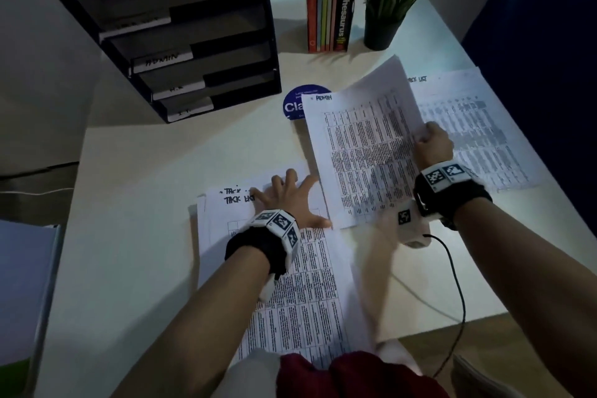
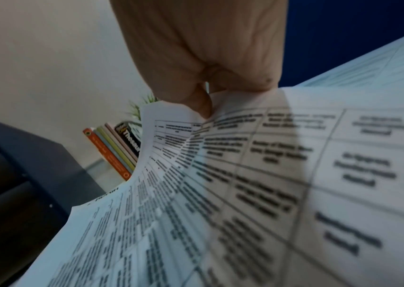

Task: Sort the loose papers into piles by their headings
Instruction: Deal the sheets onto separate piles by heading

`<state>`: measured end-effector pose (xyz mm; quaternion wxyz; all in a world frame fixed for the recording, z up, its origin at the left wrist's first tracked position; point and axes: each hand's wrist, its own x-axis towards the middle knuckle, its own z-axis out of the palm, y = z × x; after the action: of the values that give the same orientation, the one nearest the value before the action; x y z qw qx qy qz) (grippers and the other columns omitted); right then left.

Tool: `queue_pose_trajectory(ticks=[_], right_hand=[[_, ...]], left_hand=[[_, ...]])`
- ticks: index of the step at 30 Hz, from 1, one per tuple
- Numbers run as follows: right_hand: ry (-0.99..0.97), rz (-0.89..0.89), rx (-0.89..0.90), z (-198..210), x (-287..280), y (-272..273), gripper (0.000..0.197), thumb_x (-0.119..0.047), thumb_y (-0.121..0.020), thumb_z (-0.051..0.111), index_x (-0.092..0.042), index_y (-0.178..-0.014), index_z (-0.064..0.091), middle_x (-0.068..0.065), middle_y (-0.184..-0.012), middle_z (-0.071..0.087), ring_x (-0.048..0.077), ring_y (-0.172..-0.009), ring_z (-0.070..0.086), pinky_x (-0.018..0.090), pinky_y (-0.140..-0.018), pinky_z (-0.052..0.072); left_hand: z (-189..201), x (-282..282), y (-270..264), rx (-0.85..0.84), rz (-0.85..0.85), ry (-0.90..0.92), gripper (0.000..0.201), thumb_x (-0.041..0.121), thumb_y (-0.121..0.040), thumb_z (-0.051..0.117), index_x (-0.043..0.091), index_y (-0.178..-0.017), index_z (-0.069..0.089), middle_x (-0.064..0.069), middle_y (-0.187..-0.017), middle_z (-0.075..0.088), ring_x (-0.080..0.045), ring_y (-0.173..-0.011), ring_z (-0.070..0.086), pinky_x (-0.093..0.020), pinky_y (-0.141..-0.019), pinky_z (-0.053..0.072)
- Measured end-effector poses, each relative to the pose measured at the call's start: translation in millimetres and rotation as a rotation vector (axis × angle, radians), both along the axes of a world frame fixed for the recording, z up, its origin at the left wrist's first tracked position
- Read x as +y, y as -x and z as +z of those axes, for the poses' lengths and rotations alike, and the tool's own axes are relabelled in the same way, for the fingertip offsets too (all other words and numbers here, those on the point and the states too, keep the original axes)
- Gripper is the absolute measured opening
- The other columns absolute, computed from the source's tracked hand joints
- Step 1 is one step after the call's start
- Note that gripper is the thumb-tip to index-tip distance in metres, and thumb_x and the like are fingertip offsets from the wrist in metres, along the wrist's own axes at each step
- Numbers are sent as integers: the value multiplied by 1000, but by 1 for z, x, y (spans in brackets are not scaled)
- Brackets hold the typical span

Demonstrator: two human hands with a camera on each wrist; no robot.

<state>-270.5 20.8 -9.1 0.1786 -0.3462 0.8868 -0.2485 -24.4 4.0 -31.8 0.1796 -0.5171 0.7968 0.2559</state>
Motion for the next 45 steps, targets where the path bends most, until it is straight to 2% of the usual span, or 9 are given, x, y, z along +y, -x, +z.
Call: queue_pose_trajectory(ticks=[8, 13, 15, 17, 20, 26, 34, 40, 45], right_hand=[[-131, -38, -20, -25, -31, -25, 31, -4, -87, 53, -2, -116, 41, 22, -116, 55, 38, -107, 53, 49, -90, 42], [-263, 70, 162, -29, -25, -48, 68, -3, -85, 50, -14, -144, 17, 13, -153, 10, 34, -139, 12, 57, -110, 10], [-350, 269, 160, -32, -18, -57, 70, -21, -89, 53, -24, -146, 13, 4, -157, -3, 31, -143, 0, 59, -110, 0], [-384, 445, 117, -37, -12, -67, 71, -46, -86, 56, -35, -144, 17, -1, -156, 0, 30, -143, 1, 62, -108, 5], [-457, 530, 106, -43, -2, -75, 77, -61, -82, 53, -42, -144, 11, -6, -157, -6, 30, -143, -9, 63, -108, 3], [-430, 558, 98, -36, -7, -79, 69, -52, -80, 62, -40, -138, 26, -3, -154, 6, 31, -142, 0, 67, -106, 11], [-481, 641, 62, -36, 0, -94, 79, -62, -79, 56, -49, -142, 11, -11, -156, -12, 27, -142, -16, 67, -105, -3], [-376, 628, 77, -16, -2, -133, 72, -46, -88, 55, -36, -146, 15, -3, -157, -8, 26, -144, -7, 64, -108, 3], [-219, 875, 54, -5, 14, -212, 82, -38, -81, 66, -25, -147, 18, 0, -156, 9, 20, -143, 9, 54, -113, 12]], left_hand=[[2, -10, -21, -19, 122, 46, 63, 63, -75, 57, 34, -125, 33, -7, -135, 25, -31, -129, 21, -70, -100, 13], [2, -10, -10, 31, 90, -4, 70, 47, -83, 59, 35, -140, 19, -2, -148, 10, -28, -139, 6, -68, -106, 3], [0, -11, -6, 32, 45, 4, 70, 43, -87, 54, 33, -144, 13, -1, -152, 4, -28, -140, 1, -66, -108, -1], [-2, -11, -4, 33, 30, 23, 68, 42, -89, 52, 33, -144, 14, -2, -152, 4, -28, -140, 1, -65, -109, -2], [-2, -11, -6, 63, 22, 30, 64, 43, -89, 53, 34, -142, 19, -3, -150, 8, -29, -139, 5, -62, -111, 2], [4, -27, -45, 85, -5, 76, 51, 44, -86, 55, 30, -131, 34, -3, -133, 33, -25, -126, 32, -50, -104, 28], [2, -32, -98, 28, 30, 109, 51, 43, -88, 55, 28, -132, 35, -5, -133, 38, -28, -124, 36, -45, -103, 30], [12, -46, -125, 200, 95, 9, 37, 31, -91, 53, 21, -126, 48, -7, -129, 47, -25, -122, 43, -41, -103, 35], [20, -55, -159, 339, 166, 12, 28, 14, -91, 54, 16, -119, 61, -10, -126, 55, -26, -119, 50, -39, -104, 38]])
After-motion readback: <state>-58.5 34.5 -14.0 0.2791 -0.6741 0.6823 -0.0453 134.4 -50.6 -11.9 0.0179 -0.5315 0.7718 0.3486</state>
